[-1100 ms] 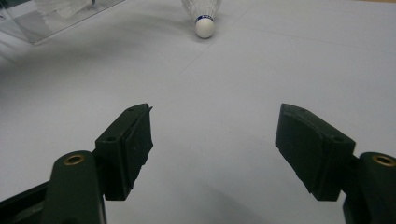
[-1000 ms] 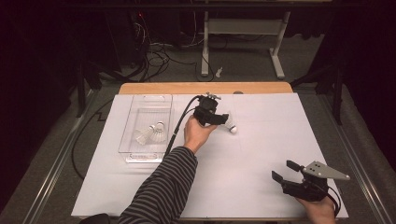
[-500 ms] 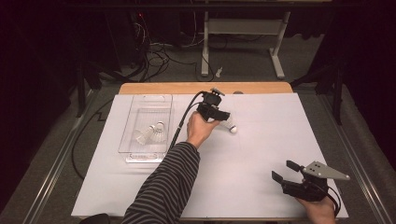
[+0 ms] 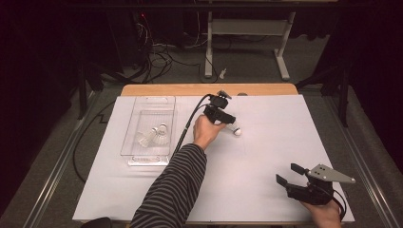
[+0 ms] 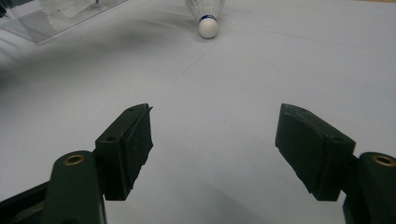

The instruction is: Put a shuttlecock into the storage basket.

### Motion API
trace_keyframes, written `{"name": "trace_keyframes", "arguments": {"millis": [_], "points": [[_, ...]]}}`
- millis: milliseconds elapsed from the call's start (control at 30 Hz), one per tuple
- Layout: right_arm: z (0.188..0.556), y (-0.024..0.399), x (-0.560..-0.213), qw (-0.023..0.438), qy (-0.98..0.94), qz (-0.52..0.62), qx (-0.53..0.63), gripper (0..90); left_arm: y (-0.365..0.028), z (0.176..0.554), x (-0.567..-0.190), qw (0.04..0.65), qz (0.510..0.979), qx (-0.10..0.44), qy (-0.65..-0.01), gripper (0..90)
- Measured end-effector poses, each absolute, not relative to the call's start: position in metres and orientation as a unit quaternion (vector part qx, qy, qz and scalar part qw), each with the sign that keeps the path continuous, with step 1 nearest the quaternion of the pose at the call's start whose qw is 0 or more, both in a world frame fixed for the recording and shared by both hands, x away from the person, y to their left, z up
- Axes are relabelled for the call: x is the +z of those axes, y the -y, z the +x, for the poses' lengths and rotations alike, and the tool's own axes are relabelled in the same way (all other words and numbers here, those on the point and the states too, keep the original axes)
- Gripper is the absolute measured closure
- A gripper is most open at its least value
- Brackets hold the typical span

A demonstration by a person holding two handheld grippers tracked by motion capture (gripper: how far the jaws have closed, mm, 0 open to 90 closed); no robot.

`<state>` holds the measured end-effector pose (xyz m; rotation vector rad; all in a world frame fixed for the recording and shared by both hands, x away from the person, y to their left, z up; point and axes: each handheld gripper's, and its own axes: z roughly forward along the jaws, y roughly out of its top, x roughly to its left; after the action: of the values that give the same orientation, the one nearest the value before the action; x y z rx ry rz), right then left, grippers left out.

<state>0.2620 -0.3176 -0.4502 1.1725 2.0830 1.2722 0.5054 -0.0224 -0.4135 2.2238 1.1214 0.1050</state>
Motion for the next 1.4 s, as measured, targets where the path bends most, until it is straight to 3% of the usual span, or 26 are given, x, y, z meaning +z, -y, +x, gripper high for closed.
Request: {"name": "trace_keyframes", "arguments": {"millis": [433,1133,1400], "points": [[0.2623,0.3169,-0.4507,0.213,-0.754,0.422,0.457,27.9,0.021,0.5067,-0.4181,0.303,0.856,0.015,-0.419,56.6],[0.2627,0.3169,-0.4509,0.213,-0.754,0.421,0.456,27.9,0.0184,0.5031,-0.4229,0.284,0.879,-0.013,-0.384,86.2],[0.2626,0.3169,-0.4508,0.214,-0.755,0.421,0.456,28.0,0.0157,0.4995,-0.4225,0.293,0.878,-0.015,-0.378,89.4]]}}
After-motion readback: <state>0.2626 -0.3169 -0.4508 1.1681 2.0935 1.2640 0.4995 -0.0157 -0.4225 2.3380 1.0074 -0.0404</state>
